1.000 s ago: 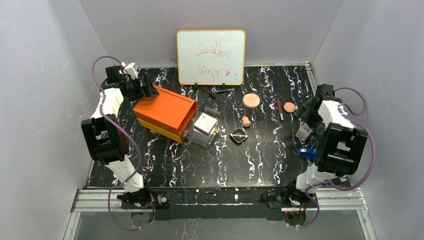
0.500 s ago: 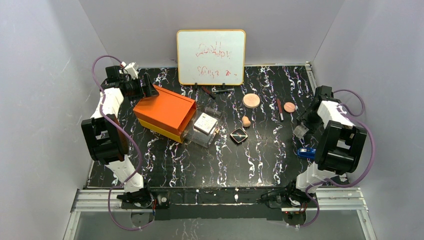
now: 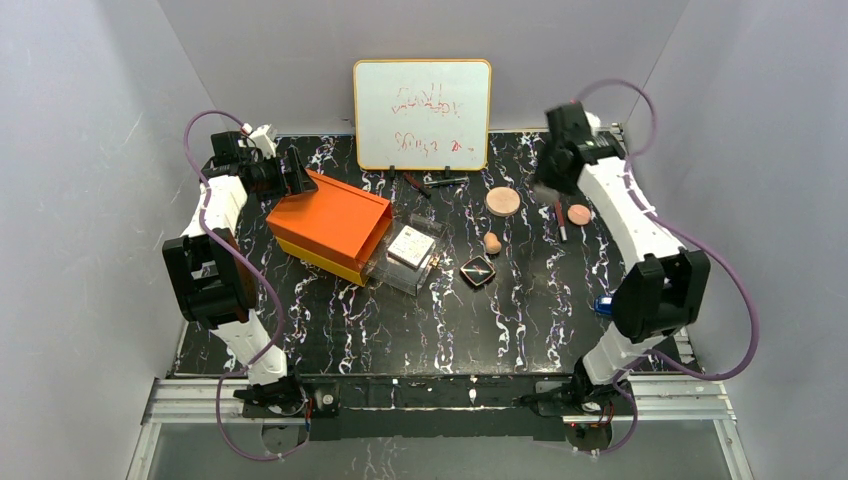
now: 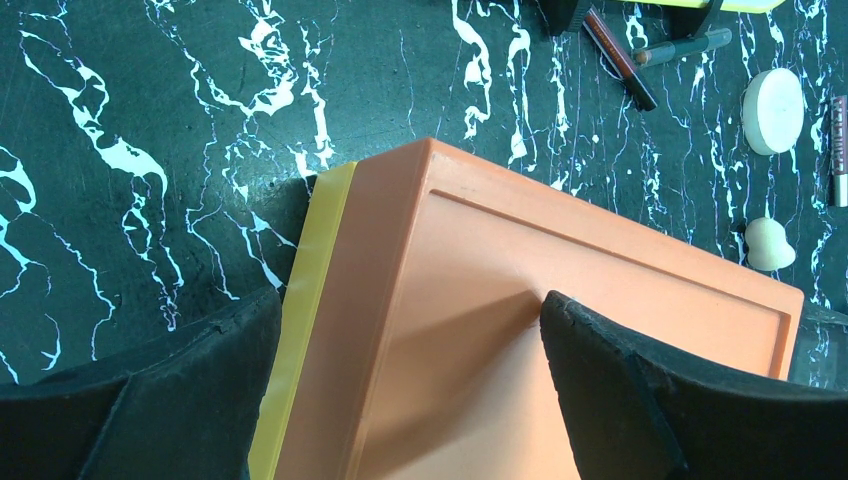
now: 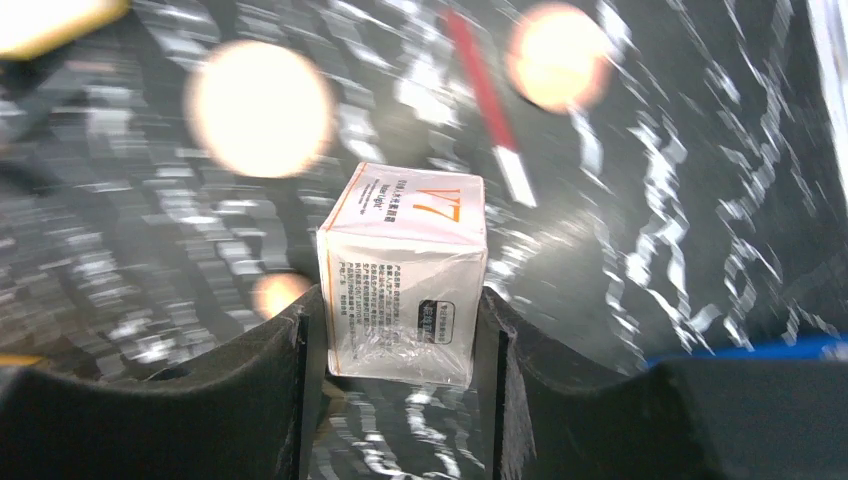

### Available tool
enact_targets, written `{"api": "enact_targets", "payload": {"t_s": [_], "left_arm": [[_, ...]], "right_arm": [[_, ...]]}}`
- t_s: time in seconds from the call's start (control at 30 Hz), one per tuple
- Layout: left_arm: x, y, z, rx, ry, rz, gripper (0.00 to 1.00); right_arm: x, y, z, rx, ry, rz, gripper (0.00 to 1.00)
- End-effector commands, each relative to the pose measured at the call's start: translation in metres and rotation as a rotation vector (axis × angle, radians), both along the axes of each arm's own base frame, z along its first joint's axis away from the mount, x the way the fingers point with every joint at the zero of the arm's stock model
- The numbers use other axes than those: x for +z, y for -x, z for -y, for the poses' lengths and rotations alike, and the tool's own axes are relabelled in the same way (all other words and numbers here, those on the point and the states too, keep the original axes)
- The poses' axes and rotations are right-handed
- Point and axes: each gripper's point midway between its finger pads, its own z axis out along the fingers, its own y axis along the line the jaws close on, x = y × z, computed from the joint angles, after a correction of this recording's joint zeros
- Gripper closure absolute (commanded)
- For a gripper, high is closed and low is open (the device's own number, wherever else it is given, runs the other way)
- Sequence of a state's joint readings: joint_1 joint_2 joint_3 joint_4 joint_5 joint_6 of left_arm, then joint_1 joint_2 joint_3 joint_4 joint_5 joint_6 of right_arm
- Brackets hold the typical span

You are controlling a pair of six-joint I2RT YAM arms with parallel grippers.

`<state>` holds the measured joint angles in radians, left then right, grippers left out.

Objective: Organize the makeup
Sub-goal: Pick up the makeup from the corner of the board, then place the makeup in the drawer.

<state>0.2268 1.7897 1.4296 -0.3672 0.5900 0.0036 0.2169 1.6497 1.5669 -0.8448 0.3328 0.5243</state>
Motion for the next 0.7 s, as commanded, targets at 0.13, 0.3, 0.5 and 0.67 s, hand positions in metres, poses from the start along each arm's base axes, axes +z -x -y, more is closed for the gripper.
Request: {"api": "enact_targets", "payload": {"t_s": [0.13,0.3,0.5,0.67], "left_arm": [[0.031,0.004,0.001,-0.004,-0.024,0.060,0.01],[0.033,0.005,0.001,-0.002,-0.024,0.064,0.02],[0.034,0.005,0.001,-0.002,-0.023,0.064,0.02],[0.035,0.005,0.001,-0.002,-0.023,0.065,0.02]], "right_arm": [[0.074,-0.012,-0.153,0.394,0.006,0.128,0.99],[0.077,0.013,-0.244,0.641,-0.056,0.137,0.99],[0.069,0.056,-0.320,0.865,-0.072,0.130,0.99],[0.067,0.083,-0.349,0.979,-0.054,0.132,0.99]]}}
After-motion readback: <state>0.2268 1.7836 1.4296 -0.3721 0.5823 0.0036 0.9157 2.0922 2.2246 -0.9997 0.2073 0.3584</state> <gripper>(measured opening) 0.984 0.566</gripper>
